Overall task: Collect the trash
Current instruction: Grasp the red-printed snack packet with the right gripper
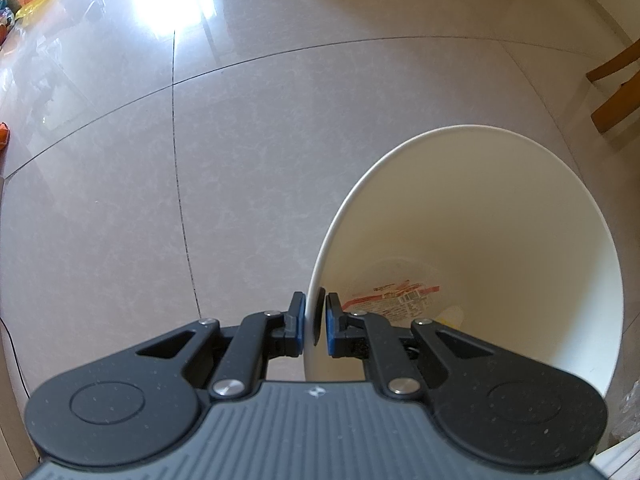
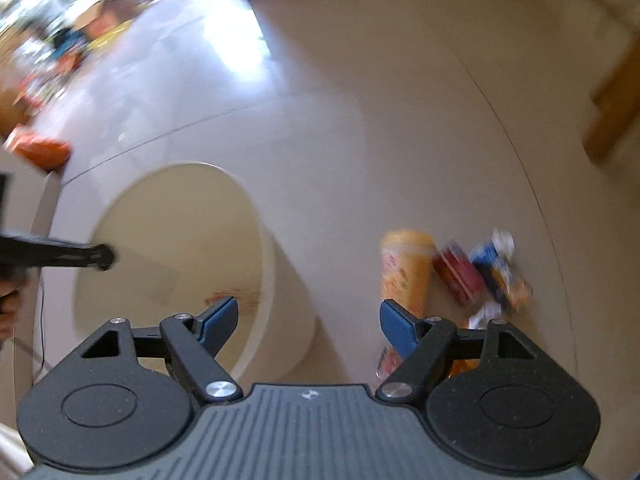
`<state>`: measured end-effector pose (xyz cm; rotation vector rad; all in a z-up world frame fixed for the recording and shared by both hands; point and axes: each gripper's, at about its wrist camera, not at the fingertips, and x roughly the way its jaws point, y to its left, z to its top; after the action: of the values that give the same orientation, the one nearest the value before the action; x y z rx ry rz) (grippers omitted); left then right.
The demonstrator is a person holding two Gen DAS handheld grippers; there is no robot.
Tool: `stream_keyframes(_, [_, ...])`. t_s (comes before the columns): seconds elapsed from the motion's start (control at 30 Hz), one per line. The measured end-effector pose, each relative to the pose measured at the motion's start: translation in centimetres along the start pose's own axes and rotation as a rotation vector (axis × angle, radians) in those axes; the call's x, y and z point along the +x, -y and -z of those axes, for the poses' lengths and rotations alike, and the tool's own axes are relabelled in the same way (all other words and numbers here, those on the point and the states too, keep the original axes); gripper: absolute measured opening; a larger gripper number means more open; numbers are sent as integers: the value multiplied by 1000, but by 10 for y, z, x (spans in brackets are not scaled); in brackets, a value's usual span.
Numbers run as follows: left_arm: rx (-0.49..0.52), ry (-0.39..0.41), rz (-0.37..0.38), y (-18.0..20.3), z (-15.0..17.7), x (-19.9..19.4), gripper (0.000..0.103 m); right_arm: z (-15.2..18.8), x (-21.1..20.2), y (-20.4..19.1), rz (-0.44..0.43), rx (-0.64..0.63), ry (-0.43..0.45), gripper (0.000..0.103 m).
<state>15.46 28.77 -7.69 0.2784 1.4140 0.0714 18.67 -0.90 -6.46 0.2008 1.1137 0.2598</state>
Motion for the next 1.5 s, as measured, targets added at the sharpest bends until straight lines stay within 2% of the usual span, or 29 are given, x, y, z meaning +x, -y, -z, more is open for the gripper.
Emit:
stream_keyframes(0.2, [-1, 0, -1, -1, 0, 0, 8, 41, 53, 39, 60, 130, -12, 82])
stream_keyframes(0.43, [0, 4, 2, 1, -1, -1, 8, 89, 120, 48, 198, 139, 26, 82])
stream_keyframes(0.67, [1, 4, 8, -2, 0, 0, 8, 121, 169, 54, 253, 174, 28, 82])
stream_keyframes(1.1, [-7, 7, -6, 0, 1, 1, 8, 132, 229, 57, 392, 266, 24, 81])
stream_keyframes(1.4, [-11, 6, -4, 1, 0, -1, 9, 128, 232, 52, 430, 163, 27, 78])
stream_keyframes(1.5, [-14, 4, -4, 0, 0, -1, 9, 128, 232, 51, 436, 143, 15, 71])
